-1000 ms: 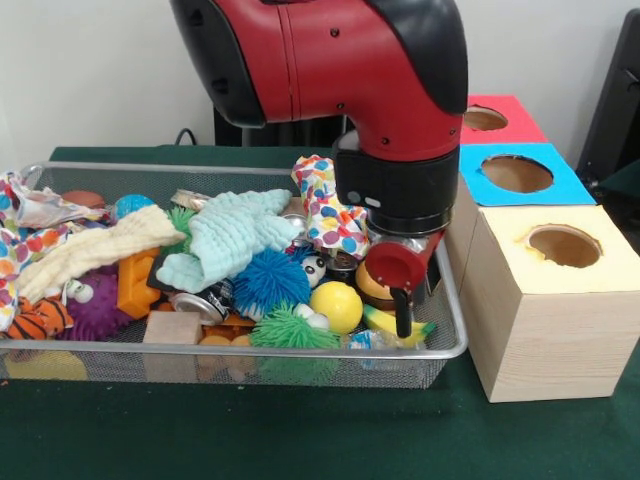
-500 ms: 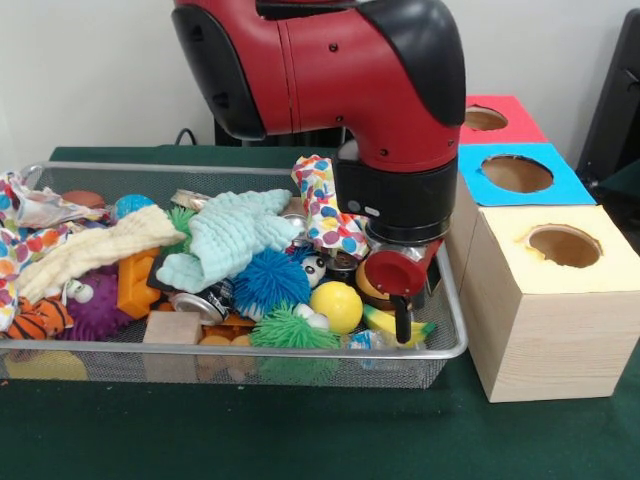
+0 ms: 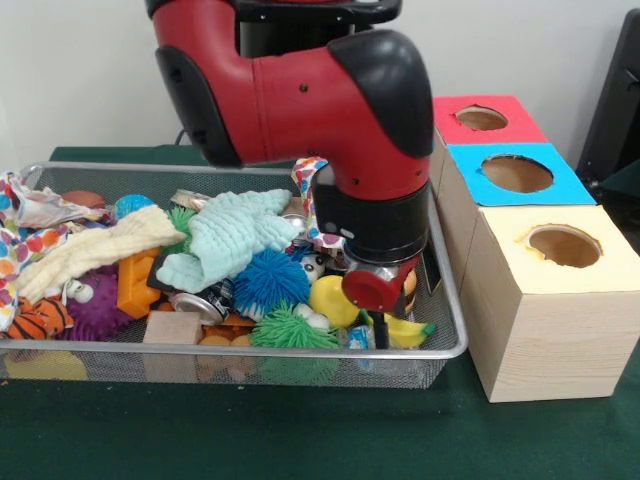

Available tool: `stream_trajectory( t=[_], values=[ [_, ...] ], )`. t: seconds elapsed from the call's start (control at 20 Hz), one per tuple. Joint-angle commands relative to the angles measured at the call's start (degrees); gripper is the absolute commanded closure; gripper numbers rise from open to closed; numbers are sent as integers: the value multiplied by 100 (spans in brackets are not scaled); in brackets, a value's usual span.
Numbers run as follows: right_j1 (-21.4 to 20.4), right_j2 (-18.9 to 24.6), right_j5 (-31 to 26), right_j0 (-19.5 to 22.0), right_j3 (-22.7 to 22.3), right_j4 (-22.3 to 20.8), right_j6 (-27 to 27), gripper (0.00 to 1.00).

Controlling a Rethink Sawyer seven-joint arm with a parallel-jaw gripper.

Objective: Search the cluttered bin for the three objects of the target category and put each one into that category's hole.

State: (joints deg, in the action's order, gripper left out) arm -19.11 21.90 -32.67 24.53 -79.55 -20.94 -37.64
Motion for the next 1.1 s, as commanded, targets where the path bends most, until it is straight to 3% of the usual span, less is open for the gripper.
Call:
stream_trajectory(
  t=[0.05,0.2,0.75,1.1],
  values=[
    [599,239,390,316,114,-343,-151,0],
    [731,296,458,521,99,-455,20,0],
    [760,326,247,438,308,-443,-55,0],
    [940,378,467,527,342,-527,11,0]
  ],
)
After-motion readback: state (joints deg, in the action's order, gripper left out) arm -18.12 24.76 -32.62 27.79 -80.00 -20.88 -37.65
